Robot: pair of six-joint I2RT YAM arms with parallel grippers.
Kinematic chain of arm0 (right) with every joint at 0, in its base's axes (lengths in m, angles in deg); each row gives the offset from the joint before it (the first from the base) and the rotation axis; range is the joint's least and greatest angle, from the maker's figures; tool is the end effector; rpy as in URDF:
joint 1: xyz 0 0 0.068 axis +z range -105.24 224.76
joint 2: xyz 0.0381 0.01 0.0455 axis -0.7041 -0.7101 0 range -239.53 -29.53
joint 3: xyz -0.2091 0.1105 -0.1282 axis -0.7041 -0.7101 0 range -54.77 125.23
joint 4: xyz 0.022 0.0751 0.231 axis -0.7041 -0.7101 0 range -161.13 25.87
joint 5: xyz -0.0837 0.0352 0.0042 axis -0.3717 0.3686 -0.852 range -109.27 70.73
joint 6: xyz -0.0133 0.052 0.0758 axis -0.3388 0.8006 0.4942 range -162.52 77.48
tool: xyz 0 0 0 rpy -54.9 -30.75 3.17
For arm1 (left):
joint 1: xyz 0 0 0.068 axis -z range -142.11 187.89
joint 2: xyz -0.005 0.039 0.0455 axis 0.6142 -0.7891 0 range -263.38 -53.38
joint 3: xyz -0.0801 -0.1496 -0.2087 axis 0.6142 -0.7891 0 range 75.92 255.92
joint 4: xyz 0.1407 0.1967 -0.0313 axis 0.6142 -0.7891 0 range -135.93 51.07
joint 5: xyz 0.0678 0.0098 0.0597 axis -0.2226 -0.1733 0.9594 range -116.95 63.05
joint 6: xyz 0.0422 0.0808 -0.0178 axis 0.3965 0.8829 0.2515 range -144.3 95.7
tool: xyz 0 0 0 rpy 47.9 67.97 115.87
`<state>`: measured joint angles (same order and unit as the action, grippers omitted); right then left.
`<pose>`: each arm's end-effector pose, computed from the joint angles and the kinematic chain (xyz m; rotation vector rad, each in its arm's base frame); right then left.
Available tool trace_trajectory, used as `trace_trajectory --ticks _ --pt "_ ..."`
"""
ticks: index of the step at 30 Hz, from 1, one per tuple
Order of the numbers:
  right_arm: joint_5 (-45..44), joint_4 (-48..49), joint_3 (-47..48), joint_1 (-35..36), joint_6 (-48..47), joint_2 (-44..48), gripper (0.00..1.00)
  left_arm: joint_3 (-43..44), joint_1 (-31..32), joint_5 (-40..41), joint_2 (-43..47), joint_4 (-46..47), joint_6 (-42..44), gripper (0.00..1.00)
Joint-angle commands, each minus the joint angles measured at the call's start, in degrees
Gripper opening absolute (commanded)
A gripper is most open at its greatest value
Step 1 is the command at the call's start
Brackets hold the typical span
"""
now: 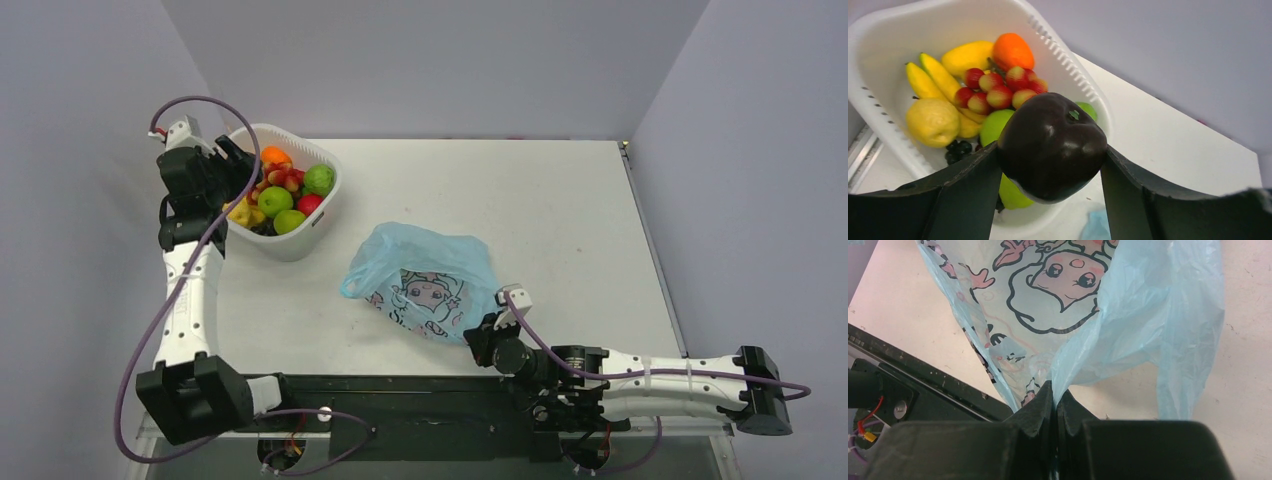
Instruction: Take the fake fruits out of the plastic bag
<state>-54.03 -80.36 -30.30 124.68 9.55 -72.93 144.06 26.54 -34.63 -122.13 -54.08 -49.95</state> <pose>0.0786 0.1699 0.1935 -0.1764 2.1428 0.7356 0.2997 0.0486 0.3708 -0.4983 1.7856 -0.2976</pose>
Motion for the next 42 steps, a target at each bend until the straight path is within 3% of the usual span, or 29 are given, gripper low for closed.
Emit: trace_trajectory --ticks 1,5,15,17,21,30,42 --pt "-2.0 -0.3 2.9 -0.3 0.2 -0.4 0.00 5.8 -5.2 -0.8 -6.5 4.8 1.2 0.00" --pt "-1.9 -0.5 3.3 -0.3 0.3 -0.6 0.00 10.4 -9.1 -5.8 -15.8 3.7 0.2 0.00" --pt "-1.9 -1.4 5.1 -0.4 0.5 -2.0 0.00 8.8 -16.8 -13.9 -23.9 6.2 -6.1 0.69" --pt "-1.7 -1.5 5.8 -0.3 0.3 -2.8 0.00 7.6 -16.8 -14.4 -23.7 7.4 -6.4 0.75" --pt "-1.3 -1.0 6.3 -0.3 -0.2 -3.9 0.00 6.7 -16.8 -15.5 -23.5 8.6 -6.3 0.82" --pt "-1.4 -1.2 6.3 -0.3 -0.5 -3.4 0.00 4.8 -15.6 -16.7 -21.4 10.9 -5.8 0.84" --pt "-0.7 0.0 4.8 -0.3 -0.5 -2.2 0.00 3.6 -2.4 -8.2 -13.8 6.6 6.7 0.84"
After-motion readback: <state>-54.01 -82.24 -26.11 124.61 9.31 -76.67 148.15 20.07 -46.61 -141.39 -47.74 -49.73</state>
